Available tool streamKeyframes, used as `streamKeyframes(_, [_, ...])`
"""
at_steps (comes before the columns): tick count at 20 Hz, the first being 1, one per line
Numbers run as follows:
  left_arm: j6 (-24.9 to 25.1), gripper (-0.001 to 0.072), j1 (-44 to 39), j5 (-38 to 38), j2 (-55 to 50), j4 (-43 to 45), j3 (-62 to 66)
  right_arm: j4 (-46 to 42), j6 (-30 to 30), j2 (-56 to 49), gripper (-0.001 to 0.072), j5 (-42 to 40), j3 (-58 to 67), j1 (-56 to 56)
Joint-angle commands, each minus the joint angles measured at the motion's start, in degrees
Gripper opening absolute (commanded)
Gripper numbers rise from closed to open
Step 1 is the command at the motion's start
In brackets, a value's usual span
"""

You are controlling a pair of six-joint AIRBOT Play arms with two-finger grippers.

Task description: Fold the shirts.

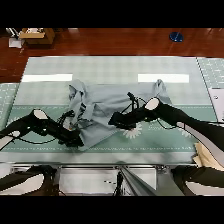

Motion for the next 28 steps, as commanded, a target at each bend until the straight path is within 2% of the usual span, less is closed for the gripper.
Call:
streamKeyframes(1, [0.5,0.0023,-0.02,5.57,0.04,0.02,0.04,-0.59,2.1,-2.95,0.0431,-5.64,-0.04,1.86])
streamKeyframes(2, [0.61,0.0023,-0.02,5.29,0.04,0.02,0.07,-0.52,2.14,-3.04,0.03,-7.65,-0.04,1.9])
streamKeyframes(4, [0.61,0.0023,-0.02,5.14,0.04,0.02,0.07,1.42,2.05,-2.16,0.009,-10.56,-0.02,0.76])
streamKeyframes(6, [1.05,0.0023,0.11,5.11,0.04,0.04,0.07,2.29,1.16,-0.55,0.002,-9.94,0.33,-1.79])
streamKeyframes(13, [3.37,0.0022,0.46,3.56,0.57,0.04,1.22,2.25,-1.79,11.1,0.0021,-1.03,1.97,-11.34])
streamKeyframes(18, [3.06,0.002,2.6,-1.84,7.5,0.07,10.84,2.23,-3.34,22.75,0.0021,3.37,1.99,-16.81])
streamKeyframes(23, [1.81,0.002,9.03,-4.0,20.59,0.07,33.51,1.68,-5.46,36.06,0.002,2.95,7.19,-24.65])
streamKeyframes(28, [1.64,0.002,19.69,-1.7,28.04,0.09,64.78,-6.08,-4.7,40.33,0.0019,2.75,32.26,-38.16])
